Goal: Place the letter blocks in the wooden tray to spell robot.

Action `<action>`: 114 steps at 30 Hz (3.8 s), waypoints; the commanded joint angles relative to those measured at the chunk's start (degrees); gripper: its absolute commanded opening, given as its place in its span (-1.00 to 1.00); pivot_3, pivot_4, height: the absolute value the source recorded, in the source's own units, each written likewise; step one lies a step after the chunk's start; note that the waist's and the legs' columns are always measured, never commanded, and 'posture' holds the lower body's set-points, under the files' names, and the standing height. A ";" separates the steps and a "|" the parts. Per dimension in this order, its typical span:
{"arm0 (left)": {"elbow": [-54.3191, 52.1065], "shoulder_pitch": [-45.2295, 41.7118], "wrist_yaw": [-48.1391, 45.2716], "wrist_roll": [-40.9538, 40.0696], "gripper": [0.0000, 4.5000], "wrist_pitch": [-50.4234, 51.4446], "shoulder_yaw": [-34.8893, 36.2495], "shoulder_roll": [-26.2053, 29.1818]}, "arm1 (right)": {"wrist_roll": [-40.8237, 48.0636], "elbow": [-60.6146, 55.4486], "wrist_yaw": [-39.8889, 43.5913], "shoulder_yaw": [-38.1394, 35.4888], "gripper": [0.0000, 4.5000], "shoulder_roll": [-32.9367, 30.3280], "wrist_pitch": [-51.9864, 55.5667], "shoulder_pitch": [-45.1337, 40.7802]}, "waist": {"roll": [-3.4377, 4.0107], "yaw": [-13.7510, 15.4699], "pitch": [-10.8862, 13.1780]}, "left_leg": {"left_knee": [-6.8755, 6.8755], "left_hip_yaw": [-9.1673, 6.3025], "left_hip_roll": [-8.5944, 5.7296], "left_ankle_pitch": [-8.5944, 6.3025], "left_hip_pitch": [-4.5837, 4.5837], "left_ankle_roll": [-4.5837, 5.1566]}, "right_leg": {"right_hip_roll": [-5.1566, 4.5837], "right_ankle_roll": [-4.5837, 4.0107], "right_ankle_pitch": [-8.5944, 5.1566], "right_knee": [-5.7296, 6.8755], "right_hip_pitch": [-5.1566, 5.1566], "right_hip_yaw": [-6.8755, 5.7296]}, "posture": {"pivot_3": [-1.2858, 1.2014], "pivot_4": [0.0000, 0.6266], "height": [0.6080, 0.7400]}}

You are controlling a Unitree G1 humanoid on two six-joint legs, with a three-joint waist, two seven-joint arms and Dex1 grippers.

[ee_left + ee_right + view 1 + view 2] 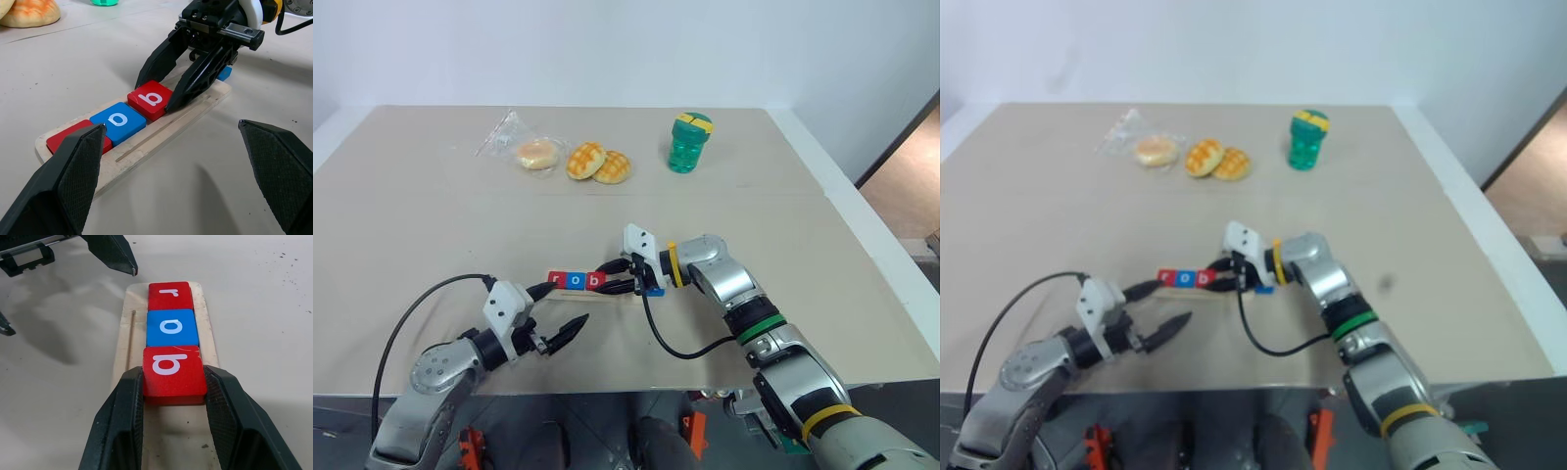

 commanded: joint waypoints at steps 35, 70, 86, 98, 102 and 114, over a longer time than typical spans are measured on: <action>-1.77 -0.19 0.28 0.76 1.00 -0.08 -0.84 0.86 | 0.59 -7.42 -3.27 -0.64 -0.24 0.43 4.42 2.58 | 0.00 -0.01 0.00 | 0.00 -0.01 0.00 0.00 0.00 0.00 | 0.01 0.00 0.00 0.00 0.00 0.00 | 0.03 -0.52 1.00; -1.51 -0.41 0.52 0.73 1.00 -1.16 -0.33 0.30 | 8.17 -27.45 -12.47 -9.41 0.99 -1.18 18.51 8.41 | 0.00 0.02 0.00 | 0.00 -0.05 0.00 0.00 -0.02 0.00 | 0.04 0.08 -0.05 0.00 0.00 0.01 | 0.03 -0.52 1.00; -1.00 -5.32 -8.91 -0.08 1.00 -1.34 -3.04 5.02 | 8.14 -27.27 -17.97 -19.72 0.99 -18.51 16.59 18.89 | 0.06 -0.04 0.04 | 0.05 0.05 -0.07 -0.01 0.01 0.01 | 0.02 0.41 -0.23 -0.03 0.03 0.12 | 0.03 -0.52 1.00; -1.45 -5.18 -3.55 1.41 1.00 -2.04 -1.79 1.68 | 8.07 -48.56 -43.23 -22.82 0.99 -5.29 29.39 29.62 | 0.08 -0.04 0.03 | -0.05 -0.06 0.05 -0.02 -0.06 -0.01 | 0.16 0.26 -0.19 0.00 -0.04 0.21 | 0.03 -0.52 1.00; -2.19 -4.68 -3.43 1.02 1.00 -1.45 -2.16 1.64 | 5.34 -50.88 -50.27 -21.69 0.99 -1.78 31.24 32.00 | 0.08 -0.01 0.03 | -0.02 -0.03 -0.03 -0.03 -0.09 -0.03 | -0.01 0.45 -0.28 -0.01 -0.03 0.23 | 0.03 -0.52 1.00; -2.79 -5.10 -3.56 1.28 1.00 -0.38 -2.84 1.95 | 2.78 -46.65 -57.21 -19.48 0.99 3.41 30.76 33.49 | 0.08 -0.05 0.02 | 0.03 0.03 -0.04 -0.01 -0.04 -0.04 | 0.10 0.50 -0.26 -0.01 -0.01 0.26 | 0.03 -0.52 1.00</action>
